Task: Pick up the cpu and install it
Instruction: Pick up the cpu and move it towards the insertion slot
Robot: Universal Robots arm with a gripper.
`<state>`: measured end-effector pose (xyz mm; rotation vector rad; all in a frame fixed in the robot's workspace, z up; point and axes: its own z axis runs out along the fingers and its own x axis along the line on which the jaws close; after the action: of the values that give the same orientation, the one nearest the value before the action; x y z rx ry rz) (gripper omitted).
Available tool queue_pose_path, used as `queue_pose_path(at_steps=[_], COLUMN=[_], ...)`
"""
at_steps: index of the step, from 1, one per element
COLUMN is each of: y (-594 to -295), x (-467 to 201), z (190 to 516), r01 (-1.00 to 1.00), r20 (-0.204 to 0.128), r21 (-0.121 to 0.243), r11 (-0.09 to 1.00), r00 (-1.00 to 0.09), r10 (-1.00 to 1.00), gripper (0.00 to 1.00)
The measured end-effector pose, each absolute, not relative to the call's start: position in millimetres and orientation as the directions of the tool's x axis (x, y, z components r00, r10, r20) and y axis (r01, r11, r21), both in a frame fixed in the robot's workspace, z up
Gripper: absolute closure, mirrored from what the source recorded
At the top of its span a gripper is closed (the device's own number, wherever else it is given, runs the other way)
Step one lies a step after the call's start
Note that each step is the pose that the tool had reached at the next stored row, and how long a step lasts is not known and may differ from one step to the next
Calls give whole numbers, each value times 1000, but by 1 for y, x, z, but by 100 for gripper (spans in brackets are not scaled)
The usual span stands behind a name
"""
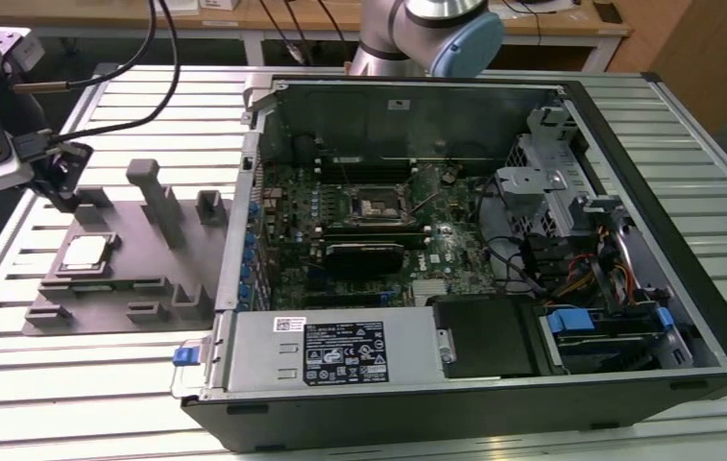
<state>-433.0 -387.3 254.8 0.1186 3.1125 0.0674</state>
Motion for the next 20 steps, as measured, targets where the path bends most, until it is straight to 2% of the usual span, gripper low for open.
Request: queue_pose_path(at_steps=[20], y=[-406], x=[-438], z=[231], r01=[76], r20=[-25], r21=[44], r11=[996], r00=[-997], r10=[77], gripper=[89])
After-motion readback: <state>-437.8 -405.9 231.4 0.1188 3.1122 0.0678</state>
